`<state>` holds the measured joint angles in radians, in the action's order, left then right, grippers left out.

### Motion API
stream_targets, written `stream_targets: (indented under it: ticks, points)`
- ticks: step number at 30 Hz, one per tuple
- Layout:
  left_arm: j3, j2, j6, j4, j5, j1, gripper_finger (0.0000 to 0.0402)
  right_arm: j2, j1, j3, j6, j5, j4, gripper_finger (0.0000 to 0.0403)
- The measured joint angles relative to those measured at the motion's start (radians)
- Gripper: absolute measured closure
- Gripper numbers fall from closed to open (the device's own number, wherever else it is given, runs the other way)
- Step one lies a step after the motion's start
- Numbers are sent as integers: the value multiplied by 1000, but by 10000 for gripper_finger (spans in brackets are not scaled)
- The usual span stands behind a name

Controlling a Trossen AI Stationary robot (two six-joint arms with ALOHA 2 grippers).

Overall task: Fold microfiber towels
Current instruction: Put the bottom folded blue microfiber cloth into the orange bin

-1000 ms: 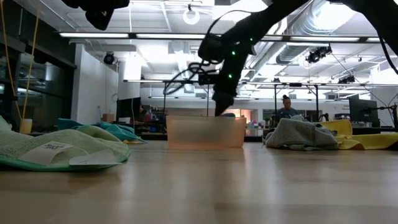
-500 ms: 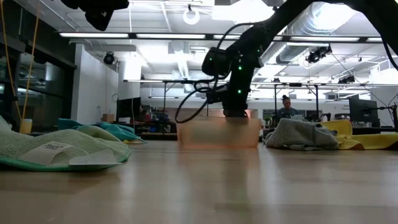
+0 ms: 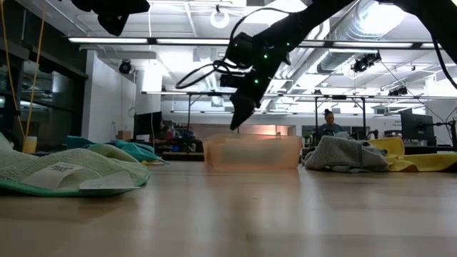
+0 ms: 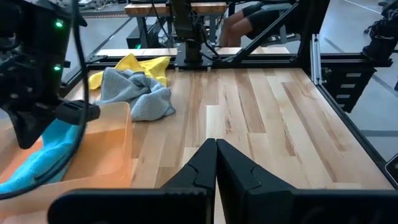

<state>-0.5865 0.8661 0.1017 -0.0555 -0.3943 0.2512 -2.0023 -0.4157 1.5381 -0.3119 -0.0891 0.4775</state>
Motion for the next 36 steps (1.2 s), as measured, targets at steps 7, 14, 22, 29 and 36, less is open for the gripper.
stream_targets:
  ticks: [7, 14, 22, 29, 36]
  points:
    - [0, 0, 0, 0, -3, 0, 401, -69, -6, 0, 49, -20, -103, 403]
    - [0, 0, 9, 0, -3, 0, 401, -106, -1, 0, 92, 23, -92, 403]
    - [0, 0, -12, 0, -14, 0, 401, -106, 18, -4, 80, 100, 63, 403]
    - [0, 0, -44, -10, -15, 0, 401, -102, 24, -29, -22, 139, 175, 403]
    - [0, 0, -96, -9, -92, -14, 401, 5, -32, 22, -126, 77, 234, 403]
